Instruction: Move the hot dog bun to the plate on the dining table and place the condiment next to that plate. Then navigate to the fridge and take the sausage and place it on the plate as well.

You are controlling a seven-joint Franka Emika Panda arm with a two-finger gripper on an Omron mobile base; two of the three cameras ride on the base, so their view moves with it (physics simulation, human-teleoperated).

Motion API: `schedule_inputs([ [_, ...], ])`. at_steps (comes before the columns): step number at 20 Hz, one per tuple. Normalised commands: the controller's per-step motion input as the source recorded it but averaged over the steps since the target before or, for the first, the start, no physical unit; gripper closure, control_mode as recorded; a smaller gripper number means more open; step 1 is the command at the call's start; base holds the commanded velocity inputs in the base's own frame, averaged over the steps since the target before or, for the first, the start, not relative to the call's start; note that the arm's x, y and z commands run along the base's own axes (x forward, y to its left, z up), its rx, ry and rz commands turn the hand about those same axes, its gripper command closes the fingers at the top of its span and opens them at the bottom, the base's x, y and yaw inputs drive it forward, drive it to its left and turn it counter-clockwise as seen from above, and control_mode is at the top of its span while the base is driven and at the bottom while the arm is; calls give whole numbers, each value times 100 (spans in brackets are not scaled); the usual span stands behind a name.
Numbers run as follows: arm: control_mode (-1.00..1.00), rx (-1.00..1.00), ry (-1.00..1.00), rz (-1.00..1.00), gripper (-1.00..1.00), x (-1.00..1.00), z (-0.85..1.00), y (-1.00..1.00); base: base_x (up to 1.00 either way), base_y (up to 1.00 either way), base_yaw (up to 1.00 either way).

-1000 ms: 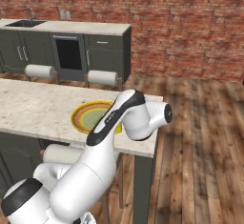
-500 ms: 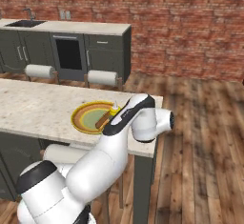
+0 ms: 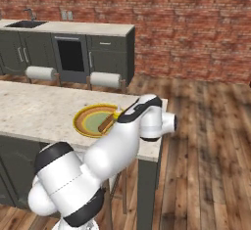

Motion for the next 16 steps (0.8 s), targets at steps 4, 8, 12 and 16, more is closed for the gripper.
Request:
schedule_inputs([
  [4, -100, 0, 0, 6, 100, 52, -27, 0, 0, 0, 0],
  [8, -100, 0, -2, 6, 100, 34, -29, 0, 0, 0, 0],
  [12, -100, 0, -6, 6, 100, 22, -30, 0, 0, 0, 0],
  [16, -100, 0, -6, 6, 100, 17, -32, -6, 0, 0, 0],
])
